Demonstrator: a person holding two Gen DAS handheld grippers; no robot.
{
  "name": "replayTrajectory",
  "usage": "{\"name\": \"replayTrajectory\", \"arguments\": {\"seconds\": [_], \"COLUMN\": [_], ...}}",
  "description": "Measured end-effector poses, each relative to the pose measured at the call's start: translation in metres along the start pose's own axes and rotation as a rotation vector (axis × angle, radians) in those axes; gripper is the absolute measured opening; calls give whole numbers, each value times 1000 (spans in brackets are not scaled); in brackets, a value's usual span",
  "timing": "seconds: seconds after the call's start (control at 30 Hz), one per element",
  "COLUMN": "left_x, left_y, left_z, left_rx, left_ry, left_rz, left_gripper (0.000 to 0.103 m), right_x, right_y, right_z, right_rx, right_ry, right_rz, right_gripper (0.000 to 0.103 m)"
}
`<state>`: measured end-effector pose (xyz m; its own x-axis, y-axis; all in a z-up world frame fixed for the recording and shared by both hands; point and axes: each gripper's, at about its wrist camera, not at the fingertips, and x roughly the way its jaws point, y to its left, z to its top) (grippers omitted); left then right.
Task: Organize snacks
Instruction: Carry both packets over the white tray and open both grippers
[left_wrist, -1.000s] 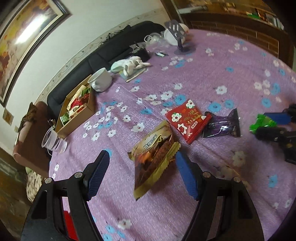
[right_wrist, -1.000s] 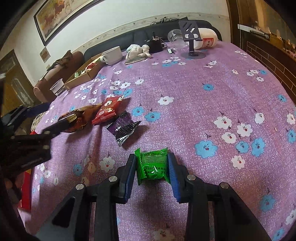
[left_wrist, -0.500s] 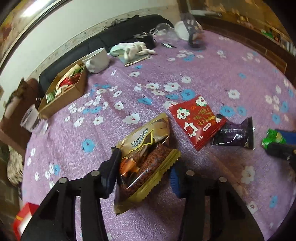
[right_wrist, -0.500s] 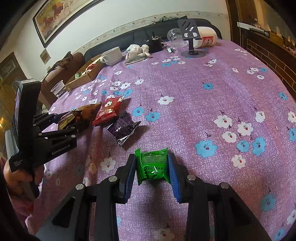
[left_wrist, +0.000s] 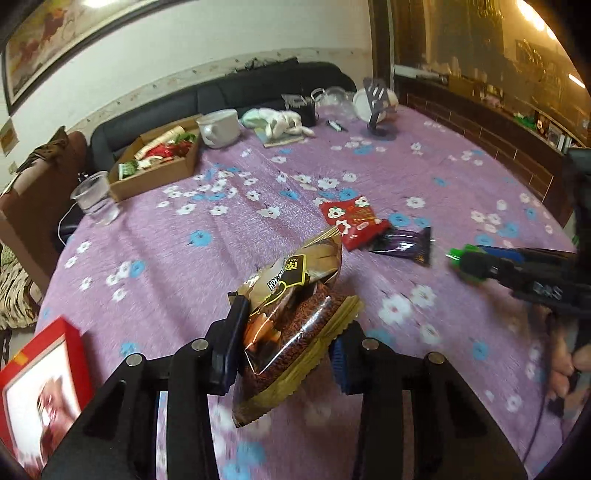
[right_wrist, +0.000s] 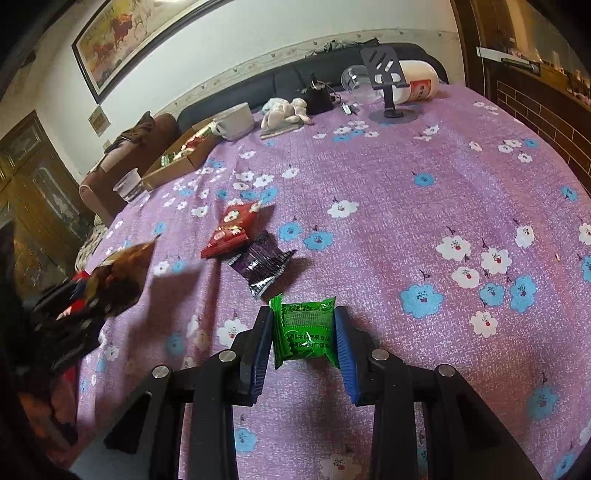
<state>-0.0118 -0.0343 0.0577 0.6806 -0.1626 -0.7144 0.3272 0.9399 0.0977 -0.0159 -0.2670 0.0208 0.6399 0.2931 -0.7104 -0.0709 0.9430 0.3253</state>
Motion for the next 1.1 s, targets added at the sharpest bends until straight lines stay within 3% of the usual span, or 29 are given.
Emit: {"name": "replayTrajectory", "arguments": {"seconds": [0.2,0.43,1.1], "left_x": [-44,-81,-138], "left_y": [4,23,105], "left_z": [-14,-28,-77], "left_rx": [-25,-62,-235], "left_ry": [-72,-128,-196], "left_rz": [50,103,260], "left_gripper": [38,38,38], "right_x": [-12,-24,-37], "right_y": [12,52,204], "right_z": [-6,-13,-33], "right_rx": [29,9,-230], "right_ry": [-24,-48,-36], "right_rz": [38,127,260], "right_gripper": [34,34,33]}}
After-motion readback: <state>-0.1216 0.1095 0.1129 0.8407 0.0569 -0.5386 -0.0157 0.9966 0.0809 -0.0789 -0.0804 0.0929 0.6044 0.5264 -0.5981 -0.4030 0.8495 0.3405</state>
